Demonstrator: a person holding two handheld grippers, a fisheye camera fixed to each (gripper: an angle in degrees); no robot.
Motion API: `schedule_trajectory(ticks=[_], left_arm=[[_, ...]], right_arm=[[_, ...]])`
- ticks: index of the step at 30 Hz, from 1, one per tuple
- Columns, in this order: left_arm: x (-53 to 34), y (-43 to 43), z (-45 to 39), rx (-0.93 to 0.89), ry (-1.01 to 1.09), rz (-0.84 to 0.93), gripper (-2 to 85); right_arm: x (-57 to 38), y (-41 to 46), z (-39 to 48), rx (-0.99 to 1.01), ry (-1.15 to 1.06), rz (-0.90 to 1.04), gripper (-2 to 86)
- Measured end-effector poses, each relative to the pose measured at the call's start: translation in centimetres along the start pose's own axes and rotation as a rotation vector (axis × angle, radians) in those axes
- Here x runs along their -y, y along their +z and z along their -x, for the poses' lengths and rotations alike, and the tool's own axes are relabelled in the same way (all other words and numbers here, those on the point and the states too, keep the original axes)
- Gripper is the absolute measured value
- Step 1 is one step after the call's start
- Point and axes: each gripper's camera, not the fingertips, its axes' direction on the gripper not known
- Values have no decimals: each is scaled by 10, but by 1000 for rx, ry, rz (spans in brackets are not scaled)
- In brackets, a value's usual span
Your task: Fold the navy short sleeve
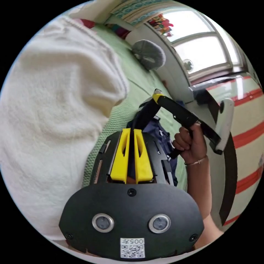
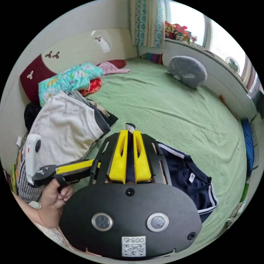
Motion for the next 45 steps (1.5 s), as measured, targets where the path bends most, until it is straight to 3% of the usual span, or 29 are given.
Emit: schedule_trajectory(ticks=[5,11,15,20,25,28,34,39,45], left_arm=[[-13,-18,-14,-44,102,-45,27],[-11,-4,-27,11,104,-12,29],[-5,26,-33,60,77,73,53],[6,58,-41,80,83,128,78],[15,85,-48,152,76,199,76],[16,79,-51,131,87,142,77],[22,88,-46,92,69,164,82],[22,99,-60,106,121,189,103],[21,112,-74,159,189,209,117]], right_arm=[[-64,-29,-62,81,129,-99,19],[-146,4,-131,107,339,52,59],[-155,-7,-157,134,404,25,76],[-103,-13,-141,128,278,-24,78],[-63,50,-98,116,94,178,70],[-70,88,-86,89,72,299,59],[-101,64,-73,261,41,268,61],[-119,59,-66,197,-55,410,63],[-63,32,-89,85,41,149,63]])
